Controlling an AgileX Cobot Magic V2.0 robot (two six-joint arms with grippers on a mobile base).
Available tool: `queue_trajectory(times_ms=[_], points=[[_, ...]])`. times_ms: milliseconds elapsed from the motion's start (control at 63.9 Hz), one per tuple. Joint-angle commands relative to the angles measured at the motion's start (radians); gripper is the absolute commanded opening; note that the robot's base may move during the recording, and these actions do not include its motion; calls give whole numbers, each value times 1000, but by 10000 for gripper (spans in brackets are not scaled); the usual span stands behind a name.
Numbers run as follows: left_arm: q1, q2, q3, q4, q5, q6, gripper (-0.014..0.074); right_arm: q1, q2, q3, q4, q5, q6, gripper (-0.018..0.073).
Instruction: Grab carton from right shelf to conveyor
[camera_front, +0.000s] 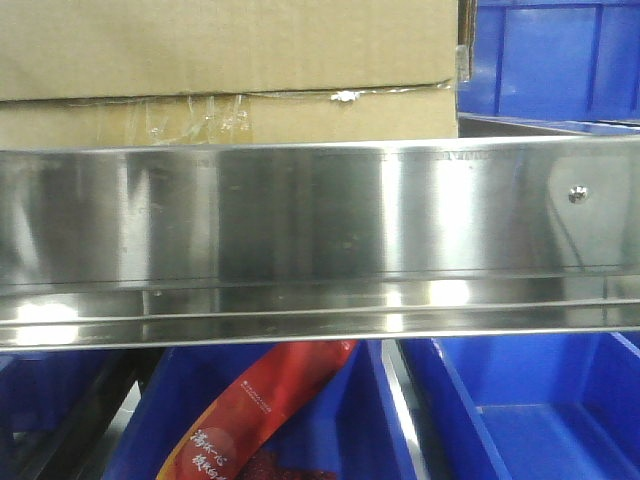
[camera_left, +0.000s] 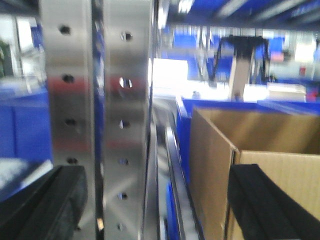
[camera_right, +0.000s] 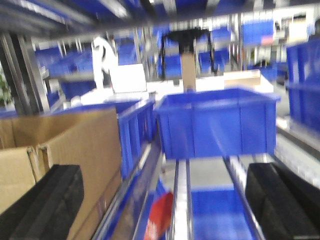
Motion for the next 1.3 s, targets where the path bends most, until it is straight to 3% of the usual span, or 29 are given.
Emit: queue_trajectory(times_ms=[0, 78, 141, 329, 579, 705, 830, 939, 1096, 1284], points=[[-36, 74, -69, -74, 78, 93, 487, 4, 62, -77, -3, 68, 0, 559], [-86, 130, -126, -145, 127, 164, 487, 20, 128, -163, 30, 142, -89, 559], [-140, 179, -171, -163, 152, 170, 487, 54, 182, -228, 83, 166, -146, 559], [-255, 368, -339, -163, 247, 170, 487, 165, 402, -432, 108, 261, -148, 559], [-298, 665, -646, -164, 422, 158, 487, 254, 756, -776, 103, 486, -148, 559], [-298, 820, -842, -160, 564, 97, 485, 263, 935, -1013, 22, 651, -79, 559], [-298, 964, -1038, -74, 707, -2, 485, 266, 1098, -1233, -61, 782, -12, 559], [-298, 1064, -1180, 44, 707, -82, 485, 332, 1214, -1410, -174, 782, 40, 559], [-298, 1149, -1274, 82, 707, -85, 485, 439, 1333, -1526, -285, 782, 87, 559], [-298, 1214, -1278, 153, 707, -85, 485, 414, 1422, -1541, -281, 782, 115, 559]])
